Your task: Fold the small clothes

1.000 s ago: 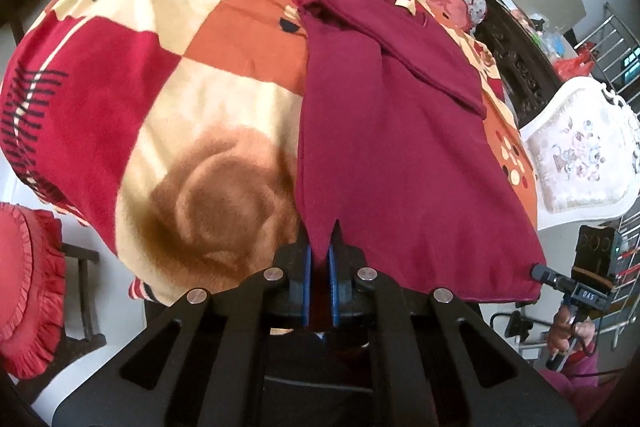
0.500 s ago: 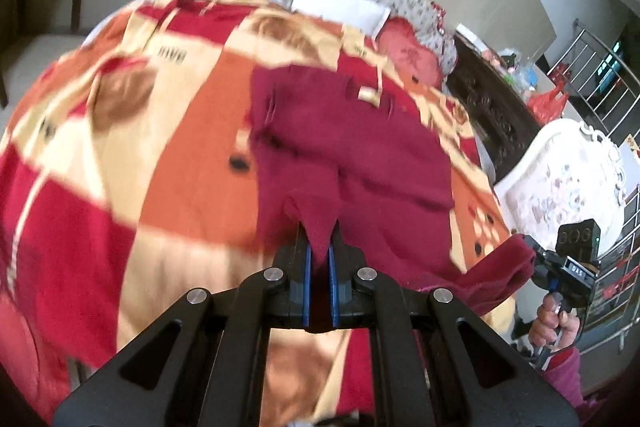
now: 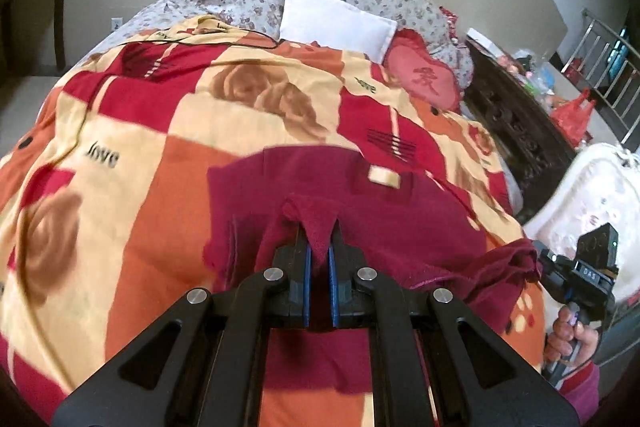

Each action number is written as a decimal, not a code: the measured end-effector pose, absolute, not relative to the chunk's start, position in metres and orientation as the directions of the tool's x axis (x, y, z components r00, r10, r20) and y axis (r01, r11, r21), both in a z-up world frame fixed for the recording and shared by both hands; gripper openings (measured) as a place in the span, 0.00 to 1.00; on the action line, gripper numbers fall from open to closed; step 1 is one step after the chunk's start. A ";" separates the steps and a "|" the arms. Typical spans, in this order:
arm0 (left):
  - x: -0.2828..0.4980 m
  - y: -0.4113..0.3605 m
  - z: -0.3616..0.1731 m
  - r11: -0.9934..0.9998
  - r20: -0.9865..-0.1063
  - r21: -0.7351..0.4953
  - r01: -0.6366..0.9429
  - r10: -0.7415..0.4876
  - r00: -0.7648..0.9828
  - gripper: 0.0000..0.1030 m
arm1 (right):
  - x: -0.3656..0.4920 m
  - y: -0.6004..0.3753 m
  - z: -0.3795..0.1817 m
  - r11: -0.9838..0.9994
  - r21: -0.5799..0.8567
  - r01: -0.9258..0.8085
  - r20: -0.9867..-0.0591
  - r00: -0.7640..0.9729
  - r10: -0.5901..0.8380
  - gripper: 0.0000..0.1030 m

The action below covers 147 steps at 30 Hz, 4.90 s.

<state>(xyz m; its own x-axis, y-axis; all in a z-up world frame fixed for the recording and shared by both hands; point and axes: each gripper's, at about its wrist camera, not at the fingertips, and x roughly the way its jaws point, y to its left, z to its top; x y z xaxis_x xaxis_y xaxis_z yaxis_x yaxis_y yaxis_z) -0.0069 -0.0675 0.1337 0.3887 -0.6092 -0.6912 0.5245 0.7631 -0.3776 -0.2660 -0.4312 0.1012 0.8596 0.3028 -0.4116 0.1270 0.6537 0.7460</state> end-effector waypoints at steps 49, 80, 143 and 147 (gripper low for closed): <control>-0.057 -0.041 0.039 0.691 -0.780 -0.401 0.601 -0.602 0.171 0.58 | -0.324 -0.378 0.033 0.814 0.525 0.248 -0.695 0.677 0.241 0.48; -0.049 -0.002 0.052 0.716 -0.793 -0.314 0.623 -0.559 0.243 0.07 | -0.324 -0.383 0.050 0.881 0.387 0.274 -0.750 0.649 0.128 0.13; 0.008 -0.047 0.043 0.858 -0.775 -0.379 0.348 -0.500 0.388 0.48 | -0.055 -0.267 0.093 0.976 0.214 -0.046 -0.703 0.686 0.187 0.43; -0.007 -0.040 0.038 0.852 -0.773 -0.399 0.337 -0.511 0.376 0.48 | -0.022 -0.233 0.080 0.974 0.204 -0.102 -0.741 0.634 0.222 0.43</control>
<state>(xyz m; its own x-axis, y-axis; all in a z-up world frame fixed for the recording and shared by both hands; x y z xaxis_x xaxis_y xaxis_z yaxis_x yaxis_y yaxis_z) -0.0068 -0.0399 0.0383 0.3760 -0.5111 -0.7729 0.3375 0.8524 -0.3995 -0.0215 -0.2329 0.0801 0.6335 0.2217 -0.7413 -0.1020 0.9736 0.2040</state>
